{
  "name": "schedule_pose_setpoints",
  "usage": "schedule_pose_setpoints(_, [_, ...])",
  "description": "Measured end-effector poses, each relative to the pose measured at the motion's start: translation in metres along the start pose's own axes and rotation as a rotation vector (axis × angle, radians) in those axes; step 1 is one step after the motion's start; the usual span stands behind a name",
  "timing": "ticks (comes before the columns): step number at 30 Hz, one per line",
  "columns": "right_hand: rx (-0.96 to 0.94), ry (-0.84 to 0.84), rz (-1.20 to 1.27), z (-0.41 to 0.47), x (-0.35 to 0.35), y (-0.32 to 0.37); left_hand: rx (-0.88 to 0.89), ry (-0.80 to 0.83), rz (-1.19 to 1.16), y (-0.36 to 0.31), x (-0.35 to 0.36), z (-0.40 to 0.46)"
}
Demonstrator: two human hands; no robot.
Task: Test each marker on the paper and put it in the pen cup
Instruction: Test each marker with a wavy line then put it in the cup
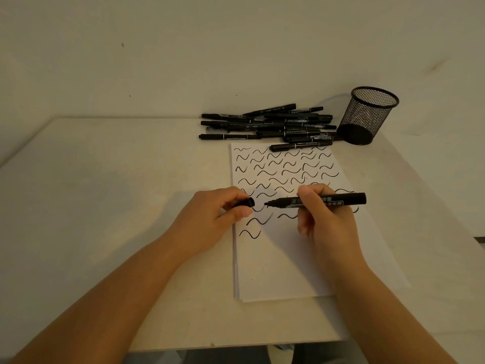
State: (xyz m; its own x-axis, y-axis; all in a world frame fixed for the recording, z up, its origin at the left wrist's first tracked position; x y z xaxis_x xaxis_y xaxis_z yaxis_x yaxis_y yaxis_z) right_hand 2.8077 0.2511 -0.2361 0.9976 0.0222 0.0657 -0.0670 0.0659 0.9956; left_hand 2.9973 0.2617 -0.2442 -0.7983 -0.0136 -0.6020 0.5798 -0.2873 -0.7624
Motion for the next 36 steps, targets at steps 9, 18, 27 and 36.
schedule_pose_setpoints(9, [0.031,0.049,0.089,0.001,0.001,-0.004,0.058,-0.011,0.044,-0.01,0.001,-0.004])
schedule_pose_setpoints(18, [-0.018,0.205,0.044,-0.008,0.009,0.0,0.134,0.009,0.163,-0.021,0.001,-0.005])
schedule_pose_setpoints(27, [0.019,0.155,0.103,-0.006,0.009,-0.004,0.253,-0.006,0.205,-0.036,0.009,-0.009])
schedule_pose_setpoints(36, [-0.003,0.094,0.175,-0.006,0.012,-0.007,0.249,0.047,0.218,-0.04,0.015,-0.01])
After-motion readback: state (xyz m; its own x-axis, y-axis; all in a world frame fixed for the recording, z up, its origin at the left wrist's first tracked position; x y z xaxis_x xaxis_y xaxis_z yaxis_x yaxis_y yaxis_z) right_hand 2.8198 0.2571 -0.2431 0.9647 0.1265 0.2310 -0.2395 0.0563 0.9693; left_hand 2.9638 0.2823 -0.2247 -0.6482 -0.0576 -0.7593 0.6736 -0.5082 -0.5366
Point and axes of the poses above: each hand's wrist, its own z-axis towards the middle knuckle, its own x-axis out of the palm, y = z × x, the point moved 2 cm from there along z, towards the middle knuckle, and after that the axes turned 2 degrees about -z, right-handed, at the moved point
